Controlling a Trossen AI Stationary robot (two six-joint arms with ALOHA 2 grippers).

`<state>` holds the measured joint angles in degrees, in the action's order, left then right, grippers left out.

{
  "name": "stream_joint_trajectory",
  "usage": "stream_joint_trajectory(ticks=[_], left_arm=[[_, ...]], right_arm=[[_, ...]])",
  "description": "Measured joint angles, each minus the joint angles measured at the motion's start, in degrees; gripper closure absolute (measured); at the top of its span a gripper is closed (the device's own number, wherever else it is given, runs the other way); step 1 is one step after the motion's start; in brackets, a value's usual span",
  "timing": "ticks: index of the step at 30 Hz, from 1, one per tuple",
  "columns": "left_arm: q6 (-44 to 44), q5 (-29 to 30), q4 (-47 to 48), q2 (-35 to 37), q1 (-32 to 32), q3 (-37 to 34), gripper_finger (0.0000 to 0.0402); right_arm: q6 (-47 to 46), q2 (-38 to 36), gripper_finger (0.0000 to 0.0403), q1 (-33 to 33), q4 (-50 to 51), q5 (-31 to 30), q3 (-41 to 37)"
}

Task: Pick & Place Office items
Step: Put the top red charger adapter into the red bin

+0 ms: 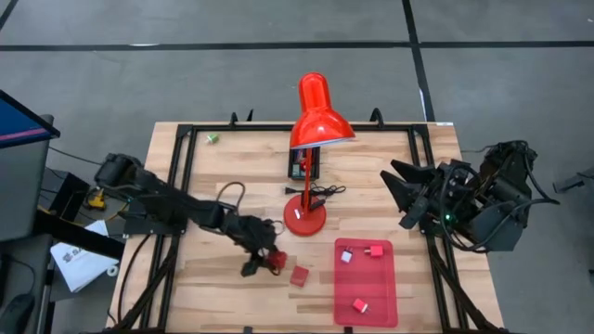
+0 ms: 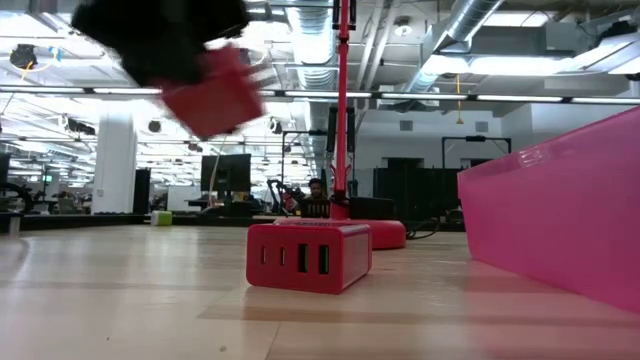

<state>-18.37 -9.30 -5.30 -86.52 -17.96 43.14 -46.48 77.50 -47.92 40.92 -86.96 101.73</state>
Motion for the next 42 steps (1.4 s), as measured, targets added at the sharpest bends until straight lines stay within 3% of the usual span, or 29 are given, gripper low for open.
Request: stream_joint_trajectory(ticks=[11,21,29,39,42], left_arm=[[5.06,6.45,-4.98,-20.09,2.62,21.55,0.0203],[5.07,6.21,-5.36,-33.06,5.92,38.55,0.0203],[5.06,6.06,-6.15,-37.30,5.84,42.21,0.0203],[4.87,6.06,-6.34,-37.42,5.99,42.22,0.0203],[4.65,6.52,-6.31,-37.42,5.99,42.22,0.0180]], right_arm=[[-0.03,2.13,0.0158,-0.50,-1.56,-0.09,-0.04],[-0.02,2.38,0.0158,-1.62,-2.49,-0.10,-0.02],[0.01,2.38,0.0158,-1.62,-2.60,-0.11,-0.02],[0.23,2.38,0.0158,-1.62,-2.62,-0.11,-0.02],[0.29,2.38,0.0158,-1.62,-2.62,-0.11,-0.02]])
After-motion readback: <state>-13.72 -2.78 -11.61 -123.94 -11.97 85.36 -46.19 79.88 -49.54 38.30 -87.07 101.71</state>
